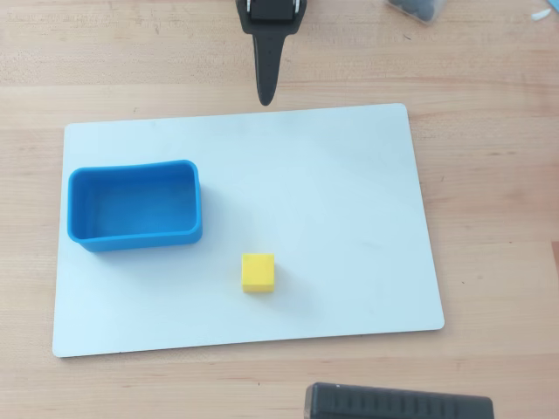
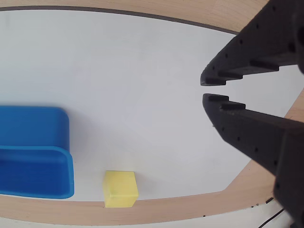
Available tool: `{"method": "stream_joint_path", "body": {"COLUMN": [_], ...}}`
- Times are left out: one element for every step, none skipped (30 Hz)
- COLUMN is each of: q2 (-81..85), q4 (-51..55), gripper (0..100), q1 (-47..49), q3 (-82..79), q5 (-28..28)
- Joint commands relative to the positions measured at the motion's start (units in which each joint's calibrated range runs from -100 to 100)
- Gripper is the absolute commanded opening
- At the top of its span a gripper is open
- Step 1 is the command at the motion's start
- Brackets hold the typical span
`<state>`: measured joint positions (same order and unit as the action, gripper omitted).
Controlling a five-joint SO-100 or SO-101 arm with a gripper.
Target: Pick up yellow cube and drop it in the blue rectangular bin
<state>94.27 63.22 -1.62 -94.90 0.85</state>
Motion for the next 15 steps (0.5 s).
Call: {"method": "stream_joint_path", "body": {"q2": [2.0,2.0,2.0,2.0,2.0,2.0,2.0,2.0,2.0,2.0,2.0,2.0,2.0,2.0,2.0], "q4": [-2.4,-2.4,-2.4,-2.4,-2.4,-2.4,-2.4,-2.4,-2.4,-2.4,-2.4,-2.4,-2.4,-3.8,-5.4], "gripper": [0,0,0,0,0,0,0,0,0,0,0,0,0,0,0], "q1": [0.1,0.1,0.1,0.1,0.1,0.1,0.1,0.1,0.1,0.1,0.1,0.2,0.4,0.4,0.2], "q3": [0.1,0.1,0.1,0.1,0.1,0.1,0.1,0.1,0.1,0.1,0.1,0.1,0.1,-0.3,-0.7], "q5": [-0.1,-0.1,-0.1,-0.1,-0.1,-0.1,-0.1,-0.1,-0.1,-0.1,-0.1,-0.1,0.0,0.0,0.1]}}
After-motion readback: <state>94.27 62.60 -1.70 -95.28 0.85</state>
